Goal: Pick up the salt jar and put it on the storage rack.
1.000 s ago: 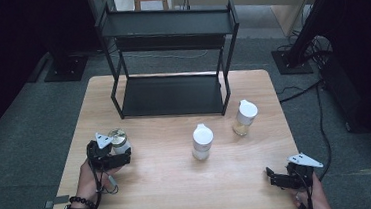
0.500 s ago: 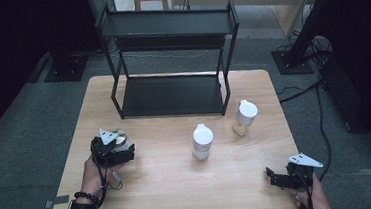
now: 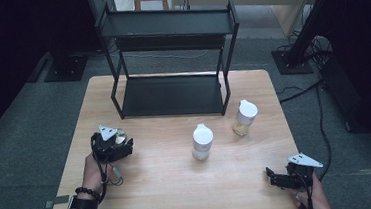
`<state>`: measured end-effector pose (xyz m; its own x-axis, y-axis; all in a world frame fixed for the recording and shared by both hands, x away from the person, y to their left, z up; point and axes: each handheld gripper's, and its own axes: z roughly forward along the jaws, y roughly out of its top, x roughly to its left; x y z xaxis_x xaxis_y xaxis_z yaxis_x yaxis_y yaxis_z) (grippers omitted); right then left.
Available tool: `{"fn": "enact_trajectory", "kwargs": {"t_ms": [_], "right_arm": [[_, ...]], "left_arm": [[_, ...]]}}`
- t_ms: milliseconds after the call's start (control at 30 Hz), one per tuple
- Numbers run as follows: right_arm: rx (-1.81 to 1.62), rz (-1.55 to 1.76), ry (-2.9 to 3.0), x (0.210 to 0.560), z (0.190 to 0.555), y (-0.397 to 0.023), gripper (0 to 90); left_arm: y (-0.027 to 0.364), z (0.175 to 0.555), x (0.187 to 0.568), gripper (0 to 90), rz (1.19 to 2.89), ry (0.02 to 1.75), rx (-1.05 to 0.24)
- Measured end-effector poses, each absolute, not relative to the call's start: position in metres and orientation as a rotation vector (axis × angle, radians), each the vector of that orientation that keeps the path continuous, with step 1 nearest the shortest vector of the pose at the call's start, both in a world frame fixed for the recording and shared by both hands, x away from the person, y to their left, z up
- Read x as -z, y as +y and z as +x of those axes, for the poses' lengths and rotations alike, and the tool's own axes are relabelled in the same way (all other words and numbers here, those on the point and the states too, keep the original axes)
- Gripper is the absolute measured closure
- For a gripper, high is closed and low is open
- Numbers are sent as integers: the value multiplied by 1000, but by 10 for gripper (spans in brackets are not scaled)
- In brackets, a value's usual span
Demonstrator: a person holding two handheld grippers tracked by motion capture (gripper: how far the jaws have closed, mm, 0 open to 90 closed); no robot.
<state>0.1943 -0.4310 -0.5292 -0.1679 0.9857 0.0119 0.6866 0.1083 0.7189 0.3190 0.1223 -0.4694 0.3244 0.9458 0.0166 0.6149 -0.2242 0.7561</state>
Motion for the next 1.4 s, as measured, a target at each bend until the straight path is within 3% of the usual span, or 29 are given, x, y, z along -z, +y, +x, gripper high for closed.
{"fn": "enact_trajectory", "kwargs": {"t_ms": [1400], "right_arm": [[-830,1614,1926,529,194,-431,0]], "left_arm": [[70,357,445,309,2012,1305,-641]]}}
